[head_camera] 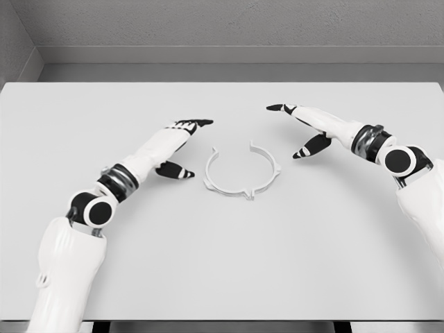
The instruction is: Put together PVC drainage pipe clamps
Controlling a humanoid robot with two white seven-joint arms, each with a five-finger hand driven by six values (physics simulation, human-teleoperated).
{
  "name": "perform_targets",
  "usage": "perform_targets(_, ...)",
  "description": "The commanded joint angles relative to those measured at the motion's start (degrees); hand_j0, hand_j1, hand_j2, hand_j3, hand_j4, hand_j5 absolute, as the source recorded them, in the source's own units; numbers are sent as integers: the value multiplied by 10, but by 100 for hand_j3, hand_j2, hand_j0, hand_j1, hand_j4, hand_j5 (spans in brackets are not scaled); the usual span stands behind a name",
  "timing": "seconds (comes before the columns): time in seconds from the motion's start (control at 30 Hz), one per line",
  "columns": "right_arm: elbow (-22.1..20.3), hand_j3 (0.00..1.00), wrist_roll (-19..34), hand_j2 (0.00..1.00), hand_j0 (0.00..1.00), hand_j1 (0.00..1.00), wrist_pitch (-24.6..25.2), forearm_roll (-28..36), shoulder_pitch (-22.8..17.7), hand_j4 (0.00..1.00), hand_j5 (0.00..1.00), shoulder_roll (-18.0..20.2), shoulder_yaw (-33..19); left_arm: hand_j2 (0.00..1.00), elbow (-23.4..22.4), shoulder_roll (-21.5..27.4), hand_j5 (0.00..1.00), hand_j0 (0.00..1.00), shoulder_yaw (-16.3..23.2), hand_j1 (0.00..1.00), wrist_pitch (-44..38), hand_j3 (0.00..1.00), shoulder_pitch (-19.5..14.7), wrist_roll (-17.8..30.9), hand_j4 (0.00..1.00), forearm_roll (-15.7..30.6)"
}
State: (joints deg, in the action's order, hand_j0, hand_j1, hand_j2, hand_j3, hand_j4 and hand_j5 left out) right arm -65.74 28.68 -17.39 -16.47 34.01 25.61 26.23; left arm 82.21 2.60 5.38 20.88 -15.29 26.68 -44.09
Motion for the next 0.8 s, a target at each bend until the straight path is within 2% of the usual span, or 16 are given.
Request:
perform_targets(0.0, 0, 100, 0, 100, 100, 100, -1, 3, 0, 100, 100, 1, 0, 100, -1, -1, 100, 100, 9, 100, -1, 100, -1, 0, 100, 4)
perform_targets(0.3, -7, 100, 0, 100, 100, 100, -2, 4, 4, 100, 100, 4, 0, 100, -13, -14, 100, 100, 21, 100, -2, 100, -15, -1, 100, 2)
perform_targets(0.77, -6, 100, 1, 100, 100, 100, -3, 4, 3, 100, 100, 6, 0, 100, -20, -15, 100, 100, 14, 100, -4, 100, -25, -1, 100, 2)
